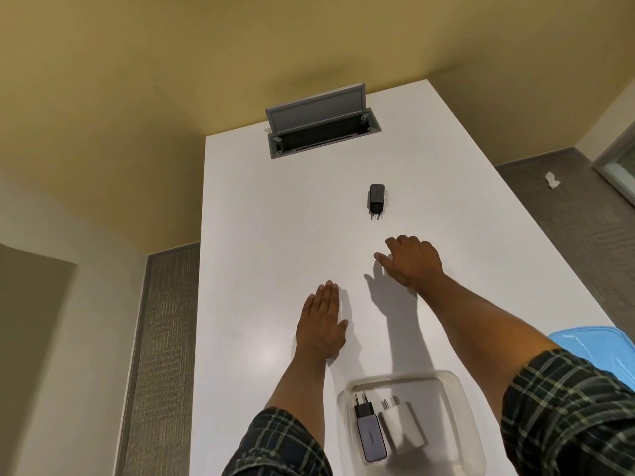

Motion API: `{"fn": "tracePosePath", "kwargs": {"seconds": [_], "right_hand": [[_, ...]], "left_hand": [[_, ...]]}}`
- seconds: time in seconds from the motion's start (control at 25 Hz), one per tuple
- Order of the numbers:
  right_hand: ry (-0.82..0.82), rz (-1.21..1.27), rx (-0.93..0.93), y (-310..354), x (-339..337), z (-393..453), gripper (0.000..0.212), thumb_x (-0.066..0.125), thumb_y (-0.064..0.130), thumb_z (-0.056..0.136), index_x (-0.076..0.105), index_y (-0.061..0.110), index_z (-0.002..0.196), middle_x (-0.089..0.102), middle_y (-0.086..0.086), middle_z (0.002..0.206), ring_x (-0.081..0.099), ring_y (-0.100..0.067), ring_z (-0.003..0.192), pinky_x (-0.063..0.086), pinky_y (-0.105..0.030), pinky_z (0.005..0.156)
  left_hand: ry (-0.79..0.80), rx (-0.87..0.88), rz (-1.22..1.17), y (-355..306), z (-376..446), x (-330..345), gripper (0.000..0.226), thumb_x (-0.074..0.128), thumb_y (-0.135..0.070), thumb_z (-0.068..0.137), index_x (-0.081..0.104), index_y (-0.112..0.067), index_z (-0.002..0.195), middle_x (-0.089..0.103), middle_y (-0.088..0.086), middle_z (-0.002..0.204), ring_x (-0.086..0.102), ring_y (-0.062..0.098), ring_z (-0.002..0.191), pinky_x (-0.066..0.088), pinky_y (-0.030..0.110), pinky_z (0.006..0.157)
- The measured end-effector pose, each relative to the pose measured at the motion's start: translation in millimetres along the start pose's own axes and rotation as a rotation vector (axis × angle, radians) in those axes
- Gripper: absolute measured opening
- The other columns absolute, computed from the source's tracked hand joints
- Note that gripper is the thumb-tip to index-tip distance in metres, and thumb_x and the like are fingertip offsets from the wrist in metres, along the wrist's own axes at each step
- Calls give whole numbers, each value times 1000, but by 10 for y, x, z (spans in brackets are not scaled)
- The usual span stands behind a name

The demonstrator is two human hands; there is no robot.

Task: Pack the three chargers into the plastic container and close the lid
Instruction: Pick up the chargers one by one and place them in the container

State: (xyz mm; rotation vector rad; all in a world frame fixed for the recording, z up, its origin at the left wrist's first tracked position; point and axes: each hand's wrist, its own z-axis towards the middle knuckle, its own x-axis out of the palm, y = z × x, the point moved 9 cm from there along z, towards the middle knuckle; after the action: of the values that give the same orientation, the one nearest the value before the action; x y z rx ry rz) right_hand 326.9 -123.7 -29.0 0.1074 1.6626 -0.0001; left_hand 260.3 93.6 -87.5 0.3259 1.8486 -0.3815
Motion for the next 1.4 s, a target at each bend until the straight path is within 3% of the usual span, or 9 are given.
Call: {"fn": "tracePosePath", "kwargs": {"seconds": [0.52, 0.68, 0.88, 1.08, 1.2, 1.4], "right_hand": [[116, 252, 181, -187, 120, 1327, 49, 46, 40, 99, 44, 16, 142, 54, -17, 126, 53, -38, 116, 47, -44, 89], [152, 366, 212, -152, 181, 1584, 51, 43, 42, 100, 37, 30, 149, 43, -18, 140, 45, -41, 126, 45, -50, 100], [187, 373, 194, -39, 386, 1672, 52, 46, 36, 101, 35, 28, 151, 22, -21, 155, 46, -45, 125, 46, -51, 102], [88, 444, 235, -113, 494, 1679, 41, 60, 33, 94, 58, 19, 132, 40, -22, 134, 45, -41, 122, 50, -48, 97], [-23, 421, 255, -167, 450, 1641, 27, 53, 25, 96, 67, 20, 118, 48, -21, 122, 50, -41, 113, 52, -44, 88], [-34, 470, 247, -126, 501, 1403, 31, 50, 18, 97, 71, 23, 120, 53, -21, 118, 53, -41, 111, 49, -41, 87]], "left_hand": [[-22, -98, -258, 154, 762, 250, 75, 29, -47, 106, -9, -13, 161, -14, 2, 170, -9, 18, 158, -1, 35, 128], [-116, -106, -267, 192, 792, 305, 73, 30, -50, 105, 3, -14, 162, -1, 1, 171, 1, 18, 159, 8, 36, 127], [-291, -149, -255, 196, 768, 294, 66, 33, -48, 105, 24, -12, 160, 20, 2, 169, 18, 17, 157, 24, 37, 124], [-315, -156, -264, 208, 755, 325, 68, 33, -50, 104, 21, -15, 161, 18, -1, 169, 13, 14, 157, 20, 34, 125], [-312, -160, -270, 210, 756, 330, 68, 34, -49, 103, 22, -15, 161, 19, -1, 169, 14, 14, 157, 20, 34, 125], [-291, -154, -260, 213, 738, 316, 64, 37, -43, 104, 27, -13, 159, 23, 2, 168, 19, 15, 156, 25, 37, 124]]}}
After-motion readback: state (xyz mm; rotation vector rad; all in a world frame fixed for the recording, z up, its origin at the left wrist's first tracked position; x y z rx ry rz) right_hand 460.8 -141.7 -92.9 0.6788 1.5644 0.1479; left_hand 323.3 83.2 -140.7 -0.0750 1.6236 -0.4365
